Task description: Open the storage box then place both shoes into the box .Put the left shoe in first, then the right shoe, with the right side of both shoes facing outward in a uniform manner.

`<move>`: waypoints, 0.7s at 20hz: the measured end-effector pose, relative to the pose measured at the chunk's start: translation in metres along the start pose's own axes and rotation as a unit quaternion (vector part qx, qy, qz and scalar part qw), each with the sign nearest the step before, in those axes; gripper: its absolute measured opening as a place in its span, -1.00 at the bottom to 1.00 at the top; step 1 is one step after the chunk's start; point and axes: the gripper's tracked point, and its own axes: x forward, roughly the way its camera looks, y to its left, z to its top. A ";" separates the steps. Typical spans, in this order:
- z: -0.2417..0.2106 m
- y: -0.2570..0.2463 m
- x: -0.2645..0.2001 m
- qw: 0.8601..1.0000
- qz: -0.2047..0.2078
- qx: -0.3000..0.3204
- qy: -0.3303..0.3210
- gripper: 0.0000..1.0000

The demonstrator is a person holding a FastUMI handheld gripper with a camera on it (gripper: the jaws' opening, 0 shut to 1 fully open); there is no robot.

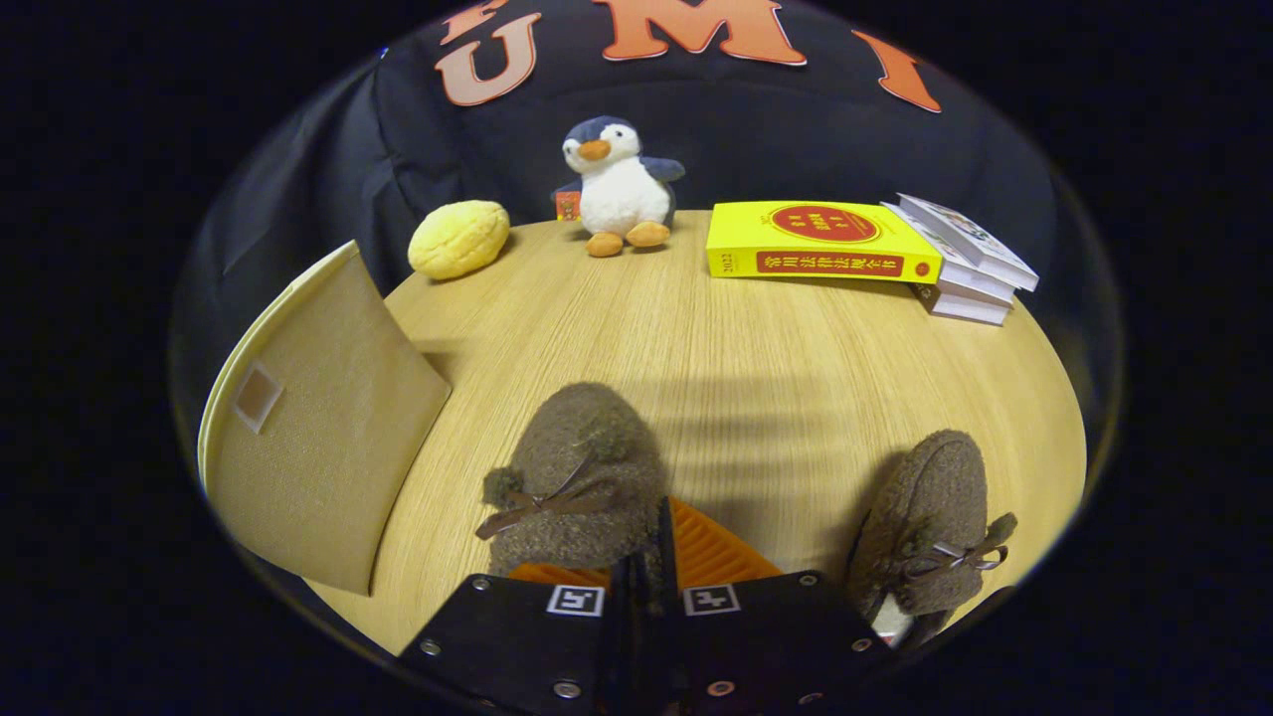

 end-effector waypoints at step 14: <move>0.120 0.118 -0.114 0.995 0.055 0.051 -0.067 -0.91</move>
